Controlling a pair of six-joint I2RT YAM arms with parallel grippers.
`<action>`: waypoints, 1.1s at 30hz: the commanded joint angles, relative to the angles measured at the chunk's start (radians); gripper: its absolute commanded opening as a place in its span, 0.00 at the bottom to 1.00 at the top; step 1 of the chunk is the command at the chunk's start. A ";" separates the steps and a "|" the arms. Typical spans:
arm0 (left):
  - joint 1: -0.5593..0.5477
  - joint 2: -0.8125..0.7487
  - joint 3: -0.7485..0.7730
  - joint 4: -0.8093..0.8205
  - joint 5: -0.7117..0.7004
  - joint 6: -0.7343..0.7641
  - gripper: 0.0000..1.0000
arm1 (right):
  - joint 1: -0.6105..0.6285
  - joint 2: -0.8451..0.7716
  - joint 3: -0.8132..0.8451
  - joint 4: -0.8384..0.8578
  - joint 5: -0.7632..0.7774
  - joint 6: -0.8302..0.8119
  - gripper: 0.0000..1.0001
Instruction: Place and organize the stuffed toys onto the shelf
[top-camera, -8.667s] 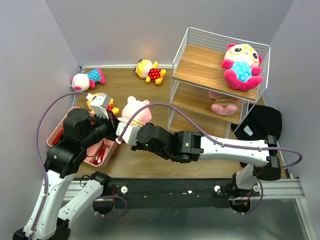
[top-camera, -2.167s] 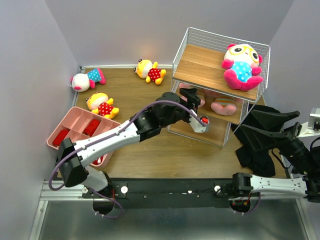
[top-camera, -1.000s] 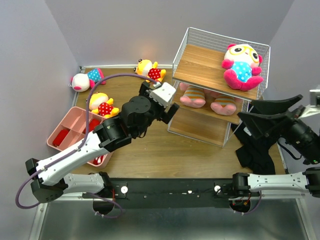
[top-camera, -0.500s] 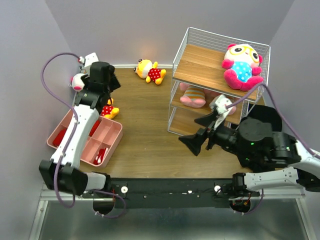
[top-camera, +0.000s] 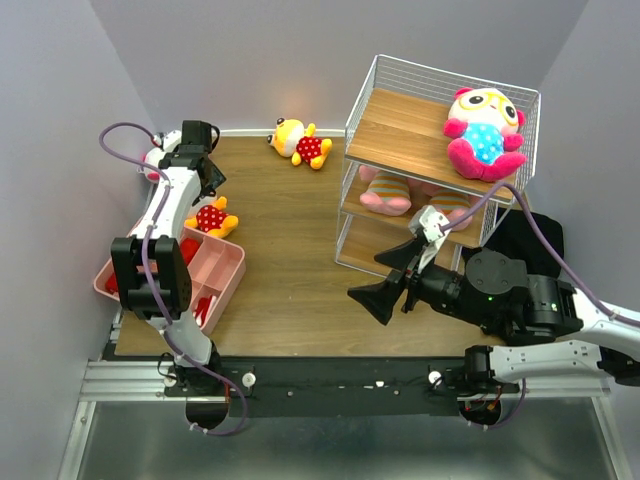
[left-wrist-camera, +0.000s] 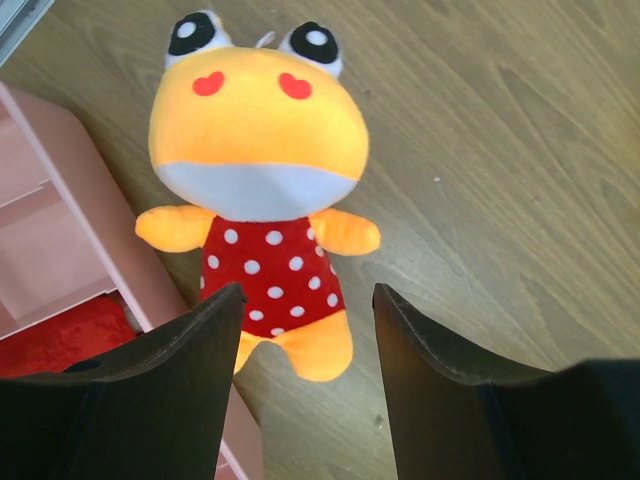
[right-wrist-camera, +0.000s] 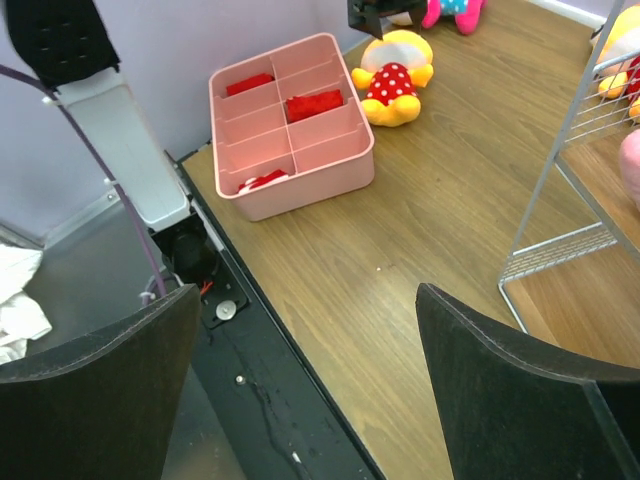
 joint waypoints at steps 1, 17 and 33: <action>0.022 0.061 0.021 -0.054 -0.090 -0.063 0.64 | 0.002 -0.050 -0.047 0.068 -0.001 0.004 0.95; 0.024 0.171 -0.041 0.026 -0.044 -0.044 0.50 | 0.002 -0.099 -0.038 0.035 0.027 0.027 0.94; -0.128 0.003 0.017 0.079 -0.079 0.189 0.00 | 0.002 -0.118 -0.036 0.015 0.067 0.030 0.94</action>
